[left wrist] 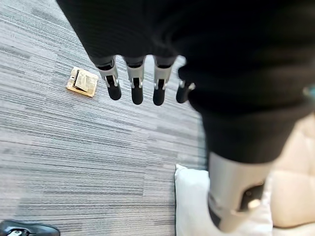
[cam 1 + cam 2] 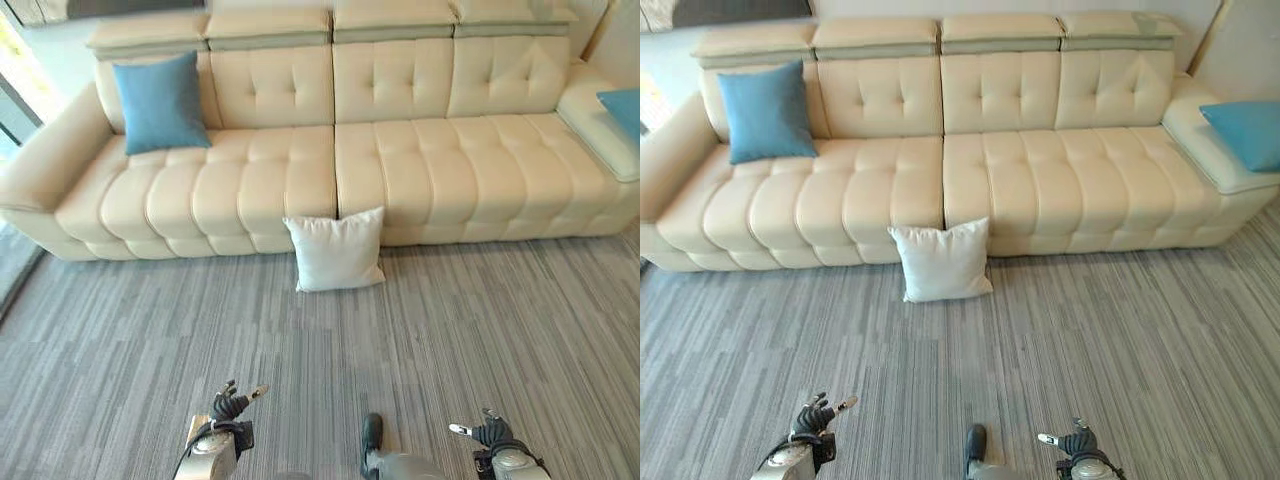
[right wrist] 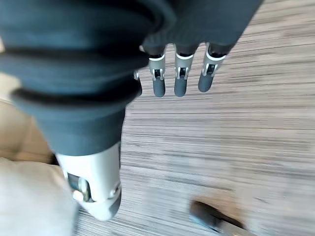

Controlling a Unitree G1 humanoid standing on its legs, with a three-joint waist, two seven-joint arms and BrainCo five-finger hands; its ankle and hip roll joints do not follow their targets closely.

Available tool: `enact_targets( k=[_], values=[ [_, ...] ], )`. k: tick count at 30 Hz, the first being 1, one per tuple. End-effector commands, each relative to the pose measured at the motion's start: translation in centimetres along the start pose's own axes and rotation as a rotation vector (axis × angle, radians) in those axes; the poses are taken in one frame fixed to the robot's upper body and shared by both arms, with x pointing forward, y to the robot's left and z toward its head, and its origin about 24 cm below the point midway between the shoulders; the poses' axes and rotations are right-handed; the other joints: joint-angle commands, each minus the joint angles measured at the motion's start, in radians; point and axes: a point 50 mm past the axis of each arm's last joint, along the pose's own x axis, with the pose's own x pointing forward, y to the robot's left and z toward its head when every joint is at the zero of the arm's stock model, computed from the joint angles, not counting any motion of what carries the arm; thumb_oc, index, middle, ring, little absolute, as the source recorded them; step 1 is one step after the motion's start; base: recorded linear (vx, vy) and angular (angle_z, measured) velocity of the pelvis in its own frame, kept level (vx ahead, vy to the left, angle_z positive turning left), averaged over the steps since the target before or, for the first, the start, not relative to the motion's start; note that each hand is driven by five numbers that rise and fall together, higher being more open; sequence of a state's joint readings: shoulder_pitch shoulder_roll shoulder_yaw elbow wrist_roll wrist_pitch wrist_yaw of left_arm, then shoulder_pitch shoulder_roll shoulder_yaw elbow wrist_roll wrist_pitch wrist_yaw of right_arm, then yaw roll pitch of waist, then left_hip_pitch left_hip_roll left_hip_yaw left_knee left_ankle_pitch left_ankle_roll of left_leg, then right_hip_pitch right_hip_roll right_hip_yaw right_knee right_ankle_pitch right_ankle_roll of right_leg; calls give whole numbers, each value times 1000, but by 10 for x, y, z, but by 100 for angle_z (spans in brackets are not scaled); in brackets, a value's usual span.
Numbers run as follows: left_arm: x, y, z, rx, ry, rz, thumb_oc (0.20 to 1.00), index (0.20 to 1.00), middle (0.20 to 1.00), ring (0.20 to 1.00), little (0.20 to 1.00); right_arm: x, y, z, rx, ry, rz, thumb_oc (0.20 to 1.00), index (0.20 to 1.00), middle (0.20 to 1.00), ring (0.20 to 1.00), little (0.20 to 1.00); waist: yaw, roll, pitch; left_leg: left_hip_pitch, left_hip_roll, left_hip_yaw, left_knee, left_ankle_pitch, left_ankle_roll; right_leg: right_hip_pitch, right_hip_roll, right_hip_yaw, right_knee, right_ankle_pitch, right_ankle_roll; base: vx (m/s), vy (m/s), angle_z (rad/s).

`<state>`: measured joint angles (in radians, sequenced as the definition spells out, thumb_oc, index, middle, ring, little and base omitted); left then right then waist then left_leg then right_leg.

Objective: Pick up all the scattered cushions and arrange them neatly on the sofa.

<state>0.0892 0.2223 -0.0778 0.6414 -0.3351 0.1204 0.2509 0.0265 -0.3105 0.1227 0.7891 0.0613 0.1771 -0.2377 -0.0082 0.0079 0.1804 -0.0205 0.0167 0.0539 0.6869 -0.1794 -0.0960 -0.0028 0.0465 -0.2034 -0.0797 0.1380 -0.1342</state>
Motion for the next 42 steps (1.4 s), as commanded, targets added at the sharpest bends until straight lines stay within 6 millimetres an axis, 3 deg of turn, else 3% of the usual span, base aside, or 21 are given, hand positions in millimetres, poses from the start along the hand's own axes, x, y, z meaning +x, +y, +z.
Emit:
enact_targets(
  k=[1, 2, 3, 4, 7, 11, 15, 17, 20, 21, 22, 23, 24, 27, 29, 30, 32, 35, 36, 40, 42],
  values=[
    [3, 2, 21, 4, -79, -5, 1000, 1000, 1000, 1000, 1000, 4, -19, 13, 7, -53, -53, 1000, 1000, 1000, 1000, 1000, 0, -20, 64, 20, -4, 9, -209, 226, 35, 72, -45, 44, 65, -238, 113, 150, -64, -3],
    [3, 2, 21, 3, -76, -7, 1000, 1000, 1000, 1000, 1000, 4, -19, 13, 7, -49, -54, 1000, 1000, 1000, 1000, 1000, 6, -27, 67, -19, -23, -4, -231, 200, 47, 87, -52, 49, 60, -239, 114, 258, -59, -5],
    [2, 4, 18, 8, -67, -1, 1000, 1000, 1000, 1000, 1000, 4, -19, 12, 8, -45, -56, 1000, 1000, 1000, 1000, 1000, 14, -37, 67, -62, -51, -19, -315, 149, 68, 114, -61, 49, 46, -243, 124, 370, -55, -1],
    [1, 6, 16, 11, -61, 2, 1000, 1000, 1000, 1000, 1000, 4, -19, 11, 0, -42, -55, 1000, 1000, 1000, 1000, 1000, 18, -39, 66, -59, -65, -30, -445, 133, 76, 129, -63, 48, 37, -250, 132, 414, -21, 4],
    [-2, 8, 7, 35, -37, 5, 1000, 1000, 1000, 1000, 1000, 2, -14, 8, -21, -43, -38, 1000, 1000, 1000, 1000, 1000, 20, -24, 57, -80, -60, -59, -774, 270, 53, 177, -44, 30, 23, -276, 135, 299, 28, 15],
    [-1, 10, 6, 60, -37, 11, 1000, 1000, 1000, 1000, 1000, 0, -11, 8, -29, -48, -25, 1000, 1000, 1000, 1000, 1000, 12, -25, 46, -142, -51, -29, -774, 283, 16, 214, -36, 27, 14, -281, 136, 309, 82, 8],
    [0, 8, 2, 48, -16, 14, 1000, 1000, 1000, 1000, 1000, 0, -1, 14, -40, -65, 5, 1000, 1000, 1000, 1000, 1000, 17, -40, -14, -76, -66, -6, -774, 284, 59, 264, -76, 57, 72, -319, 180, 661, 314, -15],
    [1, 9, 4, 78, -23, 12, 1000, 1000, 1000, 1000, 1000, 0, 6, 18, -15, -74, 28, 1000, 1000, 1000, 1000, 1000, 13, -50, -21, -8, -76, 21, -774, 228, 104, 185, -116, 72, 309, -263, 219, 447, 273, -36],
    [1, 8, 7, 86, -33, 7, 1000, 1000, 1000, 1000, 1000, 0, 8, 20, -7, -80, 33, 1000, 1000, 1000, 1000, 1000, 15, -53, -15, 7, -80, 31, -774, 213, 116, 128, -130, 79, 424, -235, 229, 148, 143, -28],
    [2, 7, 13, 103, -51, 3, 1000, 1000, 1000, 1000, 1000, 0, 9, 26, -20, -96, 33, 1000, 1000, 1000, 1000, 1000, 14, -58, 9, 55, -96, 48, -774, 178, 145, 41, -171, 71, 620, -132, 247, 268, 280, -16],
    [3, 6, 17, 110, -61, -1, 1000, 1000, 1000, 1000, 1000, 0, 10, 26, -25, -95, 30, 1000, 1000, 1000, 1000, 1000, 5, -50, 31, 90, -99, 60, -774, 157, 157, -18, -198, 62, 718, -106, 237, 401, 330, -16],
    [2, 3, 20, 110, -74, -8, 1000, 1000, 1000, 1000, 1000, 0, 10, 22, -32, -77, 28, 1000, 1000, 1000, 1000, 1000, 0, -38, 43, 112, -88, 57, -774, 144, 155, -89, -176, 64, 710, -162, 217, 261, 175, -7],
    [2, 3, 20, 110, -74, -9, 1000, 1000, 1000, 1000, 1000, 0, 10, 22, -32, -77, 28, 1000, 1000, 1000, 1000, 1000, 1, -38, 44, 113, -87, 58, -774, 143, 155, -88, -175, 65, 710, -163, 217, 200, 60, -6],
    [3, 3, 25, 100, -85, -11, 1000, 1000, 1000, 1000, 1000, 1, 7, 20, -23, -60, 16, 1000, 1000, 1000, 1000, 1000, 2, -17, 57, 141, -65, 80, -774, 128, 138, -126, -154, -2, 497, -207, 210, 210, -12, 2],
    [4, 4, 26, 105, -90, -14, 1000, 1000, 1000, 1000, 1000, 2, 6, 18, -18, -47, 11, 1000, 1000, 1000, 1000, 1000, -4, -20, 61, 166, -62, 84, -774, 116, 123, -118, -92, 43, 197, -143, 238, 275, -101, -17],
    [4, 4, 26, 105, -90, -14, 1000, 1000, 1000, 1000, 1000, 2, 6, 18, -18, -47, 11, 1000, 1000, 1000, 1000, 1000, -3, -18, 62, 168, -60, 85, -774, 115, 122, -112, -90, 43, 186, -138, 238, 259, -107, -32],
    [3, 8, 31, 106, -113, -5, 1000, 1000, 1000, 1000, 1000, 2, 4, 15, -14, -40, 6, 1000, 1000, 1000, 1000, 1000, -4, -31, 55, 190, -63, 93, -774, 98, 107, -129, -72, 50, 12, -67, 268, 339, -162, -15],
    [2, 8, 32, 103, -125, -12, 1000, 1000, 1000, 1000, 1000, 1, 2, 12, -10, -34, 1, 1000, 1000, 1000, 1000, 1000, -8, -30, 47, 214, -64, 85, -774, 80, 103, -115, -74, 33, 1, -57, 271, 310, -142, -6],
    [2, 7, 28, 102, -112, -21, 1000, 1000, 1000, 1000, 1000, 1, 2, 8, -12, -21, 5, 1000, 1000, 1000, 1000, 1000, -5, -27, 23, 251, -60, 77, -774, 58, 100, -83, -73, 25, -7, -64, 253, 554, -249, 17],
    [1, 3, 21, 76, -84, -29, 1000, 1000, 1000, 1000, 1000, 2, -3, 4, -20, -10, -7, 1000, 1000, 1000, 1000, 1000, -12, -10, 3, 280, -29, 65, -728, 78, 78, -36, -60, 13, 7, -93, 225, 351, -200, 14],
    [1, 1, 19, 52, -73, -32, 1000, 1000, 1000, 1000, 1000, 3, -7, 6, -13, -17, -20, 1000, 1000, 1000, 1000, 1000, -12, -8, 2, 237, -13, 66, -589, 121, 45, 9, -56, 5, -4, -116, 201, 234, -203, 13]
  ],
)
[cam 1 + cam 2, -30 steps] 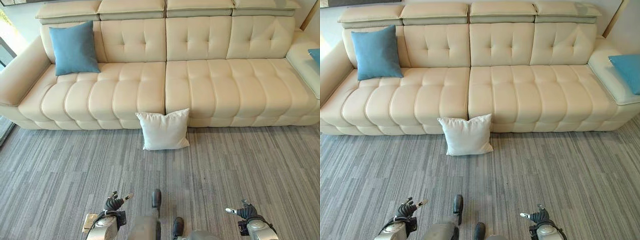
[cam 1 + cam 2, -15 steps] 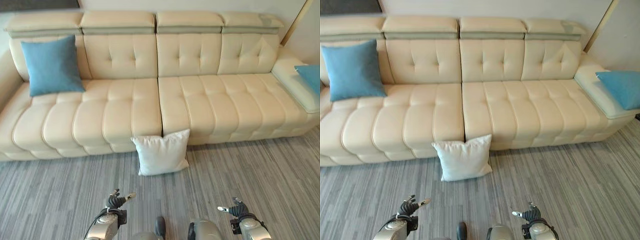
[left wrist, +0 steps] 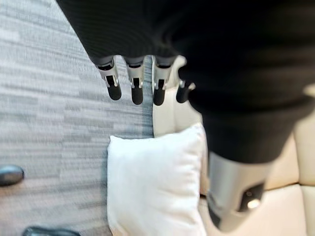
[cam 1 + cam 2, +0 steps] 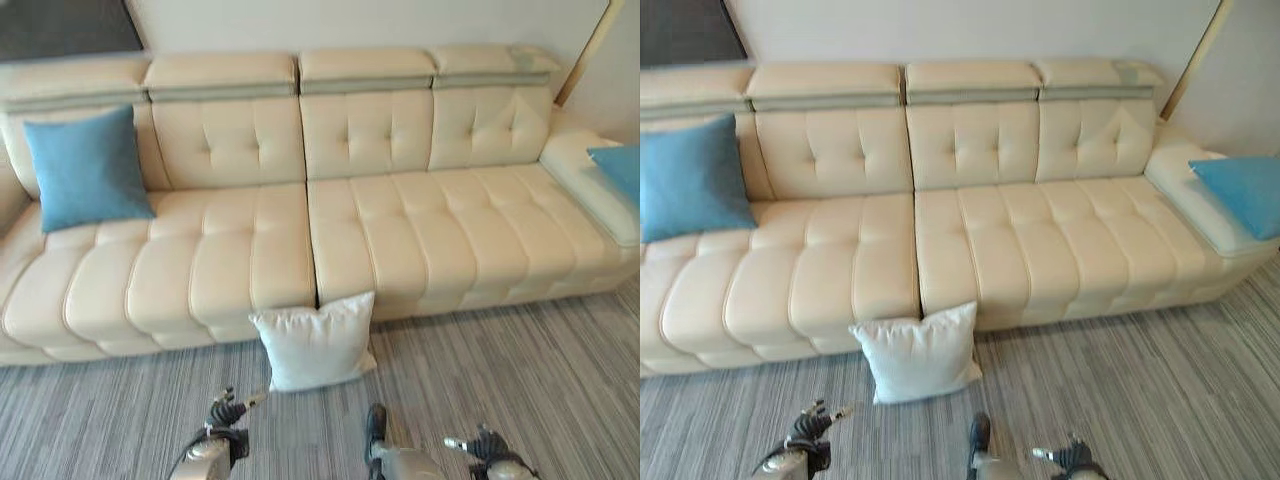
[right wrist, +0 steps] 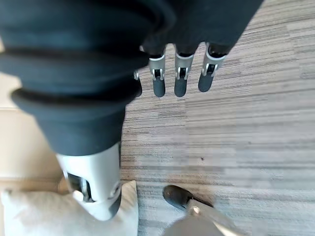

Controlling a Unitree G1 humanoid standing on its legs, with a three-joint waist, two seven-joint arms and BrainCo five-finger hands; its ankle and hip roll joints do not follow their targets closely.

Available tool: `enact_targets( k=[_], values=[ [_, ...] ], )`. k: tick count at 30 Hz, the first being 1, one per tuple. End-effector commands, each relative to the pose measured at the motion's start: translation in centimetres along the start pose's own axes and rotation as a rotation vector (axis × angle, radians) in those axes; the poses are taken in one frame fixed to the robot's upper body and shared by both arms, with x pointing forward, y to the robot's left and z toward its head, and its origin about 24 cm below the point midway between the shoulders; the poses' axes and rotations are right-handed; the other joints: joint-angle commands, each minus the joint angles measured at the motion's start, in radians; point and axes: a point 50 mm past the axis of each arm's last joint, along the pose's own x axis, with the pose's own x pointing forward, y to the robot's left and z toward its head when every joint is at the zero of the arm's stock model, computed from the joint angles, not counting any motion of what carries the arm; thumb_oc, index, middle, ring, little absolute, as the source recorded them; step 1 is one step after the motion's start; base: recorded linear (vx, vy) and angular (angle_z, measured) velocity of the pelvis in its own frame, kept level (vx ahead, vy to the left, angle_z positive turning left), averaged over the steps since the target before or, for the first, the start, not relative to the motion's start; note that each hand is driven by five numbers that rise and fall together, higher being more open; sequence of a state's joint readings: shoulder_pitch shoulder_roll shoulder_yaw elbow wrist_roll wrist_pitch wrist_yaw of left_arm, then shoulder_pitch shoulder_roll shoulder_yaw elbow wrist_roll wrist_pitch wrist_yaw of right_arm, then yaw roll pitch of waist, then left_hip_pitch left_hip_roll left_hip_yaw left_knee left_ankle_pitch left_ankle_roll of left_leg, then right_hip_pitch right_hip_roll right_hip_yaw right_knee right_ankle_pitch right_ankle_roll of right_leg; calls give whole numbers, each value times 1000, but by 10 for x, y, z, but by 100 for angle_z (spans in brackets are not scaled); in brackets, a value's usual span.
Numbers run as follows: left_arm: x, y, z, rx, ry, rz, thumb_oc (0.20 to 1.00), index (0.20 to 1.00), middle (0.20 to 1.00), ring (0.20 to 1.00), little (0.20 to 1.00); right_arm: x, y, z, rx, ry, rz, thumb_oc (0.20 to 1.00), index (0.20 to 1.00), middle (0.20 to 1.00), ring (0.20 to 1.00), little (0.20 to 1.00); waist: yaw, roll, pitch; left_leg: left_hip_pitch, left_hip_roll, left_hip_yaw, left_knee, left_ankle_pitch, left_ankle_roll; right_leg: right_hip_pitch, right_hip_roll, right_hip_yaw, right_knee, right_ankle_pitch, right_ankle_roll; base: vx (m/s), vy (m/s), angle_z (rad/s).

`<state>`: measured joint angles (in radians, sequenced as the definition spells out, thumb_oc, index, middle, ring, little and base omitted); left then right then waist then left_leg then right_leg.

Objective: Pick up all the scattered cushions and arrange them neatly on the sofa.

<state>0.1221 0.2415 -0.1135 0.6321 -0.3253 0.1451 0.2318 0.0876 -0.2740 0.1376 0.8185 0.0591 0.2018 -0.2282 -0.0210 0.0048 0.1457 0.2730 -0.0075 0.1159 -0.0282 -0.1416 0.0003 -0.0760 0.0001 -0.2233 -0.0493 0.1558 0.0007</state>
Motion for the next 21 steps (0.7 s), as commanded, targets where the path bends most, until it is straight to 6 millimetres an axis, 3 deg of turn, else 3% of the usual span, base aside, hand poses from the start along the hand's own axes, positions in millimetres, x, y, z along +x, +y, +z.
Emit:
enact_targets(
  k=[1, 5, 8, 9, 10, 11, 13, 14, 18, 21],
  values=[
    [4, -1, 31, -11, -114, -9, 1000, 1000, 1000, 1000, 1000, 7, -26, 42, 12, -135, -74, 1000, 1000, 1000, 1000, 1000, 3, -7, 42, -92, 14, 2, 213, 111, -67, 104, -9, 21, -38, -148, 55, 204, -220, 5],
    [4, -3, 35, -28, -126, -15, 1000, 1000, 1000, 1000, 1000, 7, -32, 46, 14, -150, -87, 1000, 1000, 1000, 1000, 1000, 21, -23, 82, -234, 16, -20, 503, 171, -90, 163, -13, 11, -37, -191, 12, 162, -179, 1],
    [4, -3, 35, -36, -124, -12, 1000, 1000, 1000, 1000, 1000, 7, -33, 43, 17, -138, -93, 1000, 1000, 1000, 1000, 1000, 24, -35, 91, -282, 24, -8, 486, 145, -70, 180, -24, 7, -30, -211, 5, 121, -81, 13],
    [4, -4, 35, -34, -121, -15, 1000, 1000, 1000, 1000, 1000, 7, -34, 42, 23, -131, -94, 1000, 1000, 1000, 1000, 1000, 27, -41, 92, -299, 20, -7, 450, 129, -62, 189, -29, 5, -29, -216, 5, 415, 43, 37],
    [3, -4, 30, -8, -104, -12, 1000, 1000, 1000, 1000, 1000, 6, -32, 38, 5, -126, -91, 1000, 1000, 1000, 1000, 1000, 27, -44, 74, -282, 30, -39, 31, 174, -52, 225, -28, -15, -38, -247, 15, 480, 71, 43],
    [2, -5, 28, -4, -102, -13, 1000, 1000, 1000, 1000, 1000, 6, -32, 38, -1, -128, -94, 1000, 1000, 1000, 1000, 1000, 24, -44, 74, -298, 41, -53, -47, 230, -67, 235, -29, -25, -38, -260, 12, 509, 134, 45],
    [2, -5, 29, 2, -107, -12, 1000, 1000, 1000, 1000, 1000, 6, -33, 36, -9, -121, -95, 1000, 1000, 1000, 1000, 1000, 25, -46, 74, -319, 52, -60, -59, 255, -87, 254, -31, -25, -38, -268, 13, 258, 175, 24],
    [2, -4, 28, -1, -105, -11, 1000, 1000, 1000, 1000, 1000, 6, -30, 35, -23, -117, -81, 1000, 1000, 1000, 1000, 1000, 26, -43, 63, -306, 53, -50, -59, 240, -85, 267, -30, -15, -38, -273, 21, 337, 291, -9],
    [3, -2, 26, 14, -96, -3, 1000, 1000, 1000, 1000, 1000, 6, -23, 38, -21, -122, -63, 1000, 1000, 1000, 1000, 1000, 31, -44, 30, -265, 24, -48, -59, 199, -56, 279, -65, -3, -20, -277, 47, 312, 354, -8],
    [5, 0, 27, 34, -92, 6, 1000, 1000, 1000, 1000, 1000, 6, -13, 37, -30, -113, -34, 1000, 1000, 1000, 1000, 1000, 34, -51, 29, -231, 5, -36, -59, 160, -20, 252, -95, 14, 70, -279, 68, 169, 274, -16]
  ],
)
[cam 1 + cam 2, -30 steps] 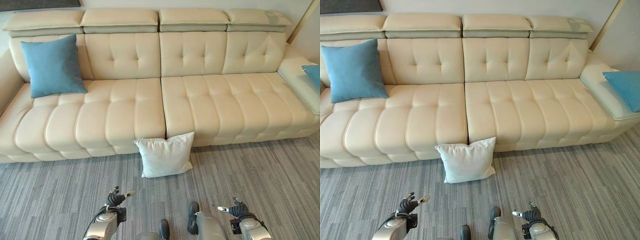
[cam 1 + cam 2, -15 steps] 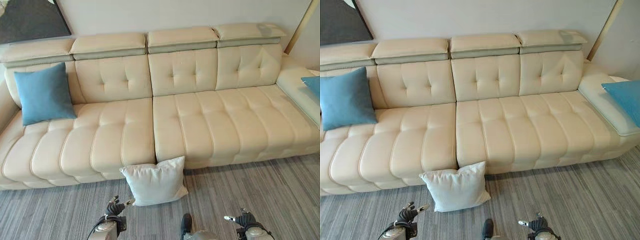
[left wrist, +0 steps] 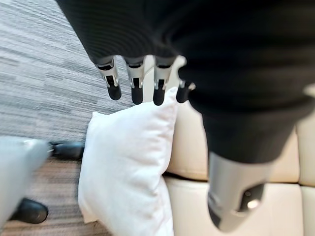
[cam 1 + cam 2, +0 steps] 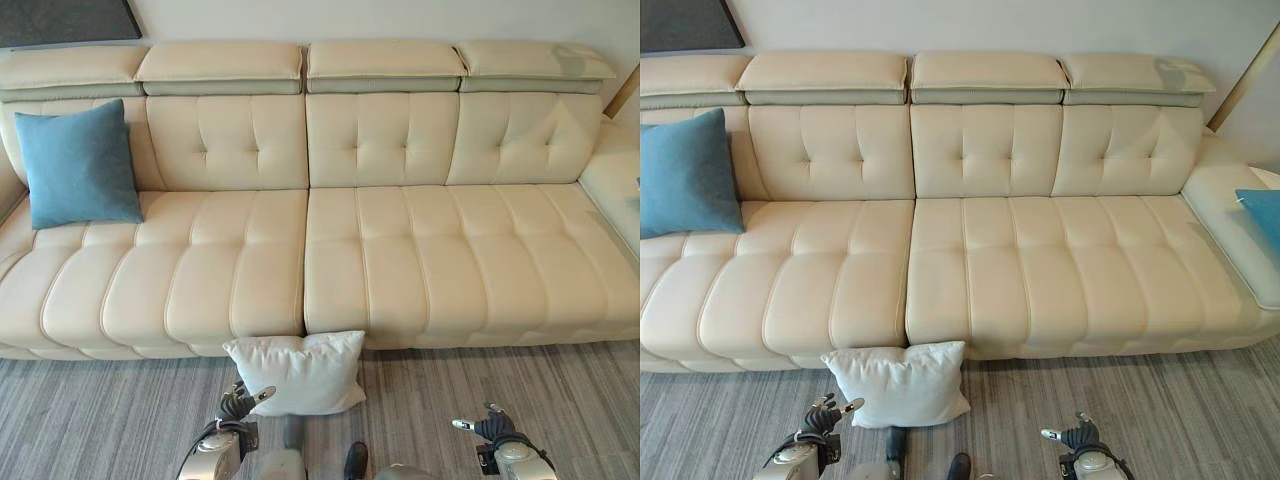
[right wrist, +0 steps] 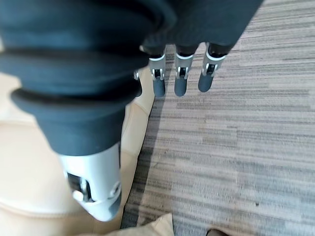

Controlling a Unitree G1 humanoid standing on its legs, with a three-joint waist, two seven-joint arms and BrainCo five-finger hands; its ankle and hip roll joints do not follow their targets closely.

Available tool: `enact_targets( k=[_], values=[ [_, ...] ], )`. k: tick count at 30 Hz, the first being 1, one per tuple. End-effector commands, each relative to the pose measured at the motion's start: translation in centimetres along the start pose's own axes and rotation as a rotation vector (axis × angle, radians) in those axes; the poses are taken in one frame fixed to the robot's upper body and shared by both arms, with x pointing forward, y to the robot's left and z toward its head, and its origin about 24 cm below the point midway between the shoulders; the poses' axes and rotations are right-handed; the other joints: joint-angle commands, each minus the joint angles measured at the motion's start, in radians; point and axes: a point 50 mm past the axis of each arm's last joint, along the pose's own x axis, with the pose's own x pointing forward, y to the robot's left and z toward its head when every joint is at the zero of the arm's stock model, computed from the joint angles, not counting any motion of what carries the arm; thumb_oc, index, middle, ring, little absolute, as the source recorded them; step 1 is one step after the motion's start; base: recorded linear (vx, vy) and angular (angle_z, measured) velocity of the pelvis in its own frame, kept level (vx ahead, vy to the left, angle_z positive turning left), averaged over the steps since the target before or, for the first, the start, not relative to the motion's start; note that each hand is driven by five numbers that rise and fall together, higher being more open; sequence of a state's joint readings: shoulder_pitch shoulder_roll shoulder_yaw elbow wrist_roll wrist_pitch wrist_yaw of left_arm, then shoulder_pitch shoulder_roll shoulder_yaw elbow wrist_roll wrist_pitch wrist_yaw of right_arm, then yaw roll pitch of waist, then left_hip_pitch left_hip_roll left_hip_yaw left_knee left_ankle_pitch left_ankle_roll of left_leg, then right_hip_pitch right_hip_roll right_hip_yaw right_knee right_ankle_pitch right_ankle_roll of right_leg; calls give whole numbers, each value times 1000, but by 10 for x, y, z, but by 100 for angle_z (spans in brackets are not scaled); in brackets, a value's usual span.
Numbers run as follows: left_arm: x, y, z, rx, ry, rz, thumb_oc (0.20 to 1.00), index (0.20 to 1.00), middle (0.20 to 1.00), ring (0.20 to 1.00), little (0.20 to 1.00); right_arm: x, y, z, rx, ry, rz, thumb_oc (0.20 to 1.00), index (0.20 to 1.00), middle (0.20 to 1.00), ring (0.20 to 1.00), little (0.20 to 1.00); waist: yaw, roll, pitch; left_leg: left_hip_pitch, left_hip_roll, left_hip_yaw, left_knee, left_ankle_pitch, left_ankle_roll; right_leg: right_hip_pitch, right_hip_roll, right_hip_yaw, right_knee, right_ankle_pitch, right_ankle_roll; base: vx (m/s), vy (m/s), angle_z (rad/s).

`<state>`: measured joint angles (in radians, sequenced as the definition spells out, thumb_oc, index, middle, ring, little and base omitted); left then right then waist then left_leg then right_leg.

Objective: Pick up all the scattered cushions and arrange them neatly on the sofa.

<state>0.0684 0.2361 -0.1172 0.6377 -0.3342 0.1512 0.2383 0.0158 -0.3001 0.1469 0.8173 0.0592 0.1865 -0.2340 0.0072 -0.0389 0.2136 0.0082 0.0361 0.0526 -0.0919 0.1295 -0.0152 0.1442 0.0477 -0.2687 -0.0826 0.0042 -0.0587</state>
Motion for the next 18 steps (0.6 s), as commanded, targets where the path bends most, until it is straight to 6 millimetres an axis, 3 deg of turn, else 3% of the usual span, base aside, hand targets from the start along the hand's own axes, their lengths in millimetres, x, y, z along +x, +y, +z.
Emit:
enact_targets(
  k=[1, 3, 4, 6, 7, 9, 11, 13, 18],
  values=[
    [1, 9, 10, 47, -57, 25, 1000, 1000, 1000, 1000, 1000, 1, -1, 8, -25, -29, -1, 1000, 1000, 1000, 1000, 1000, 9, -9, -38, 41, -43, 32, 5, -121, 5, 16, -150, 69, 136, -120, 137, 150, 283, -10],
    [1, 15, 14, 46, -65, 43, 1000, 1000, 1000, 1000, 1000, 2, 3, 13, -24, -40, 10, 1000, 1000, 1000, 1000, 1000, 14, -9, -31, 53, -49, 43, 5, -139, 24, -27, -164, 79, 216, -112, 151, 122, 318, -19],
    [2, 19, 16, 54, -69, 61, 1000, 1000, 1000, 1000, 1000, 1, 9, 16, -22, -52, 26, 1000, 1000, 1000, 1000, 1000, 17, -4, -17, 66, -55, 58, 5, -160, 40, -94, -183, 76, 347, -101, 161, 74, 271, -31],
    [2, 20, 17, 59, -72, 63, 1000, 1000, 1000, 1000, 1000, 0, 10, 15, -24, -49, 31, 1000, 1000, 1000, 1000, 1000, 14, -5, -14, 69, -57, 59, 5, -166, 40, -112, -177, 86, 362, -99, 161, 64, 147, -23],
    [3, 22, 18, 56, -75, 68, 1000, 1000, 1000, 1000, 1000, 0, 13, 12, -22, -32, 38, 1000, 1000, 1000, 1000, 1000, 9, -5, -7, 70, -53, 60, 5, -166, 34, -152, -145, 115, 340, -101, 154, 51, 56, -10],
    [3, 24, 19, 50, -78, 74, 1000, 1000, 1000, 1000, 1000, 0, 13, 11, -22, -28, 35, 1000, 1000, 1000, 1000, 1000, 11, -2, -2, 66, -47, 63, 5, -163, 29, -169, -130, 121, 304, -97, 150, 24, -2, 6],
    [4, 27, 21, 31, -82, 88, 1000, 1000, 1000, 1000, 1000, 1, 12, 13, -14, -32, 28, 1000, 1000, 1000, 1000, 1000, 15, -6, 13, 61, -44, 72, 5, -156, 22, -187, -114, 102, 178, -56, 146, 37, -69, -3],
    [5, 29, 16, 19, -57, 110, 1000, 1000, 1000, 1000, 1000, 1, 11, 6, -16, -6, 15, 1000, 1000, 1000, 1000, 1000, 5, -12, 14, 62, -47, 62, 5, -153, 17, -152, -99, 137, 81, -45, 145, 142, -101, -9],
    [2, 33, -8, -36, 27, 169, 1000, 1000, 1000, 1000, 1000, 1, 5, 1, 13, 10, -18, 1000, 1000, 1000, 1000, 1000, 14, -8, 2, 64, -52, 43, 5, -159, 8, -79, -97, 82, -5, -39, 136, 152, -81, 24]
  ],
)
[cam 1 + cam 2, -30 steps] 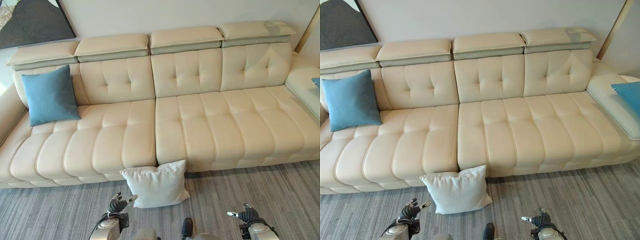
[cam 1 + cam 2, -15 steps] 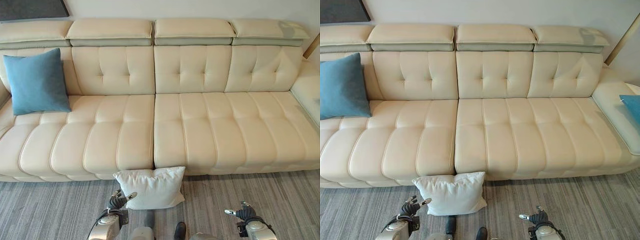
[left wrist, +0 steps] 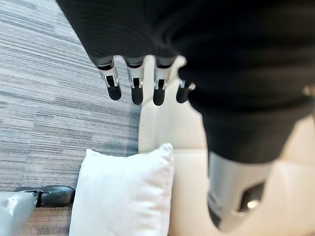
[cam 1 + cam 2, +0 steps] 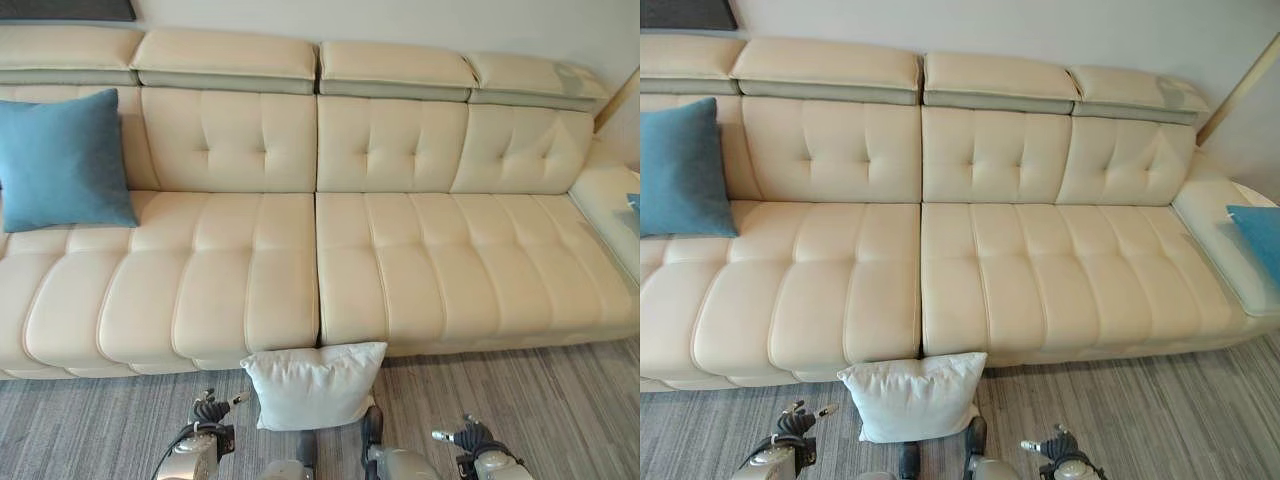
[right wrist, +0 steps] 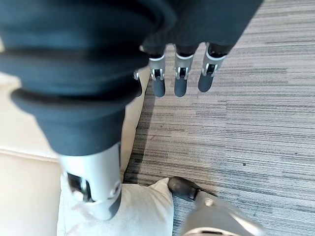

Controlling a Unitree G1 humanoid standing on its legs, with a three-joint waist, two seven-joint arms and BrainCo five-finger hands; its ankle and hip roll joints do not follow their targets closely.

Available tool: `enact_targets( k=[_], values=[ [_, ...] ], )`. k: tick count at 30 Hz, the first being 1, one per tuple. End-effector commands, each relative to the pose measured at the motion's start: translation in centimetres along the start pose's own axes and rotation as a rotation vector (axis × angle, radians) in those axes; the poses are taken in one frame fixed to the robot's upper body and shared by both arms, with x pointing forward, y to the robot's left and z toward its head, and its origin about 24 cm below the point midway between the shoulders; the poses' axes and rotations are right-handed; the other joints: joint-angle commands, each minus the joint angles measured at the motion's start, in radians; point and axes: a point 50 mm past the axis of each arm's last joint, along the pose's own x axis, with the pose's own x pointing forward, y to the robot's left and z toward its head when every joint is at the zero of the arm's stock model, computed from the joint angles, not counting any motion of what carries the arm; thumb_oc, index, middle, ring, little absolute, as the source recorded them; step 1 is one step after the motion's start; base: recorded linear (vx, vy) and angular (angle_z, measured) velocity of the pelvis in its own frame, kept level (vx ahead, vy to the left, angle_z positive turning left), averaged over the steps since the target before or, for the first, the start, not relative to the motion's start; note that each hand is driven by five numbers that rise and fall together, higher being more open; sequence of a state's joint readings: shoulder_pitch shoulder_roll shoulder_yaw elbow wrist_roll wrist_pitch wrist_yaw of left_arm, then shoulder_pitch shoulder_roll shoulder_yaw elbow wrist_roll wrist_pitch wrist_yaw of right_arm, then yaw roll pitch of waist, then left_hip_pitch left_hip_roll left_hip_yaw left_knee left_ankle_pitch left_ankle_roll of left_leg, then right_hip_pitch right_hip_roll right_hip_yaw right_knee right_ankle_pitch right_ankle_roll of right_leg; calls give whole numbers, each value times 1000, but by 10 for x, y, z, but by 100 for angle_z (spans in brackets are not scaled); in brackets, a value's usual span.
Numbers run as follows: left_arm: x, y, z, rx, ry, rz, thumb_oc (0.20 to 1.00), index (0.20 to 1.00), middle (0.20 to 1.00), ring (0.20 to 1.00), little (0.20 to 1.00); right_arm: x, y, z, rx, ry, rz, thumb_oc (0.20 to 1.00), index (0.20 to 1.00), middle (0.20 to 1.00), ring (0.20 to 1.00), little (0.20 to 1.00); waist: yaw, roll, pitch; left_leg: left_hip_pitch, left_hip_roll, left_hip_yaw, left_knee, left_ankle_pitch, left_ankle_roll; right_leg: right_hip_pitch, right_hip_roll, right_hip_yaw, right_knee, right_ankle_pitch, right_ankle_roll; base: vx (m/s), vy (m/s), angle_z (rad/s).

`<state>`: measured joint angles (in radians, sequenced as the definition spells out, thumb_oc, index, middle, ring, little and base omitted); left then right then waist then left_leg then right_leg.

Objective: Pick up all the scattered cushions and arrange them neatly on the sofa.

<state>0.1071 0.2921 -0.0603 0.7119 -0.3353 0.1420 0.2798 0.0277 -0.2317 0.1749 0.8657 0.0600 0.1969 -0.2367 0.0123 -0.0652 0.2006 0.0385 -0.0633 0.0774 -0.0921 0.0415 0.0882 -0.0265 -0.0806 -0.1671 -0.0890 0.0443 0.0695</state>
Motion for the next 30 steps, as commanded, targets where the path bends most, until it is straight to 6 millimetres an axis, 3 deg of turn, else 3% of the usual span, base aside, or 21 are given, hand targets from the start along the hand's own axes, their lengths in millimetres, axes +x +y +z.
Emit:
enact_targets(
  k=[1, 4, 7, 11, 12, 16, 17, 18, 20, 21, 22, 23, 24, 25, 26, 27, 28, 29, 30],
  values=[
    [1, -8, 12, -50, -42, 19, 1000, 1000, 1000, 1000, 1000, 5, -24, 16, 23, -57, -86, 1000, 1000, 1000, 1000, 1000, 8, 20, 16, 31, 47, 13, 5, -70, -96, 92, 31, -23, 2, -81, 7, 83, -27, 41],
    [5, 0, -4, -93, 42, 104, 1000, 1000, 1000, 1000, 1000, 5, -20, 23, 23, -75, -84, 1000, 1000, 1000, 1000, 1000, 18, 26, 37, 4, 45, -8, 5, -64, -96, 82, 28, -41, 2, -87, 1, 47, -16, 31],
    [9, 0, -3, -105, 59, 133, 1000, 1000, 1000, 1000, 1000, 7, -18, 33, 51, -90, -77, 1000, 1000, 1000, 1000, 1000, 28, 25, 65, -39, 44, -22, 5, -54, -95, 50, 27, -57, 2, -85, -2, -27, 18, 21],
    [16, 5, 14, -56, 28, 155, 1000, 1000, 1000, 1000, 1000, 11, -24, 52, 92, -114, -99, 1000, 1000, 1000, 1000, 1000, 42, 14, 113, -119, 44, -38, 5, -28, -93, -19, 26, -75, 8, -82, -6, -50, 26, 19],
    [20, 6, 31, -33, -14, 166, 1000, 1000, 1000, 1000, 1000, 14, -30, 61, 117, -117, -121, 1000, 1000, 1000, 1000, 1000, 47, 10, 141, -173, 42, -41, 5, -10, -93, -77, 22, -79, 30, -82, -10, -68, 48, 16],
    [26, 6, 55, 4, -61, 188, 1000, 1000, 1000, 1000, 1000, 17, -42, 78, 168, -125, -165, 1000, 1000, 1000, 1000, 1000, 43, 7, 169, -284, 35, -43, 59, -14, -93, -170, 9, -81, 66, -75, -15, -55, 79, 20],
    [29, 8, 76, 47, -105, 216, 1000, 1000, 1000, 1000, 1000, 19, -56, 87, 234, -115, -214, 1000, 1000, 1000, 1000, 1000, 39, 10, 189, -349, 32, -39, 98, -21, -91, -231, -2, -80, 101, -78, -18, -27, 71, 20],
    [29, 8, 76, 47, -106, 216, 1000, 1000, 1000, 1000, 1000, 19, -56, 87, 234, -115, -214, 1000, 1000, 1000, 1000, 1000, 38, 10, 186, -354, 32, -40, 99, -20, -90, -235, -3, -80, 102, -77, -18, -44, 92, 12],
    [30, 12, 108, 77, -182, 253, 1000, 1000, 1000, 1000, 1000, 18, -71, 109, 292, -157, -260, 1000, 1000, 1000, 1000, 1000, 36, 12, 214, -439, 30, -39, 151, -30, -87, -320, -10, -72, 156, -81, -20, -85, 59, 2],
    [27, 14, 142, 82, -267, 279, 1000, 1000, 1000, 1000, 1000, 16, -83, 130, 347, -204, -288, 1000, 1000, 1000, 1000, 1000, 32, 18, 239, -528, 28, -40, 204, -36, -85, -411, -17, -64, 207, -86, -24, -93, 57, 1],
    [27, 14, 142, 82, -268, 279, 1000, 1000, 1000, 1000, 1000, 16, -83, 131, 347, -205, -288, 1000, 1000, 1000, 1000, 1000, 32, 18, 237, -533, 29, -40, 208, -38, -85, -416, -17, -63, 210, -87, -25, -99, 100, 4],
    [22, 18, 178, 92, -355, 316, 1000, 1000, 1000, 1000, 1000, 10, -102, 157, 359, -275, -334, 1000, 1000, 1000, 1000, 1000, 30, 28, 259, -613, 27, -40, 250, -46, -82, -511, -23, -55, 269, -97, -28, -45, 61, 6],
    [22, 18, 179, 91, -356, 316, 1000, 1000, 1000, 1000, 1000, 10, -102, 158, 359, -276, -334, 1000, 1000, 1000, 1000, 1000, 30, 28, 256, -619, 27, -39, 253, -47, -81, -517, -24, -54, 273, -99, -28, -57, 78, 1],
    [19, 20, 194, 87, -390, 330, 1000, 1000, 1000, 1000, 1000, 5, -109, 172, 354, -319, -353, 1000, 1000, 1000, 1000, 1000, 29, 31, 264, -655, 26, -41, 273, -50, -80, -561, -25, -48, 303, -104, -31, -34, 43, -2],
    [7, 23, 233, 53, -491, 348, 1000, 1000, 1000, 1000, 1000, -7, -119, 207, 348, -429, -379, 1000, 1000, 1000, 1000, 1000, 25, 39, 287, -737, 23, -43, 324, -59, -80, -652, -32, -39, 372, -123, -36, -33, 43, -6],
    [7, 23, 233, 52, -491, 348, 1000, 1000, 1000, 1000, 1000, -8, -119, 207, 349, -430, -379, 1000, 1000, 1000, 1000, 1000, 25, 39, 285, -741, 23, -42, 328, -61, -80, -656, -32, -39, 375, -125, -36, -31, 37, -2],
    [-5, 18, 263, 30, -571, 350, 1000, 1000, 1000, 1000, 1000, -22, -121, 239, 346, -529, -385, 1000, 1000, 1000, 1000, 1000, 21, 47, 308, -812, 19, -46, 377, -71, -77, -738, -37, -29, 445, -143, -42, 0, 0, 0],
    [-5, 18, 263, 29, -572, 350, 1000, 1000, 1000, 1000, 1000, -22, -122, 240, 347, -530, -385, 1000, 1000, 1000, 1000, 1000, 21, 47, 306, -817, 19, -45, 382, -73, -77, -744, -38, -28, 450, -145, -42, 0, 0, 0],
    [-15, 15, 283, 14, -630, 346, 1000, 1000, 1000, 1000, 1000, -35, -123, 264, 339, -614, -388, 1000, 1000, 1000, 1000, 1000, 17, 49, 319, -863, 19, -47, 422, -83, -75, -792, -43, -20, 493, -156, -46, -7, 19, 7]
  ],
)
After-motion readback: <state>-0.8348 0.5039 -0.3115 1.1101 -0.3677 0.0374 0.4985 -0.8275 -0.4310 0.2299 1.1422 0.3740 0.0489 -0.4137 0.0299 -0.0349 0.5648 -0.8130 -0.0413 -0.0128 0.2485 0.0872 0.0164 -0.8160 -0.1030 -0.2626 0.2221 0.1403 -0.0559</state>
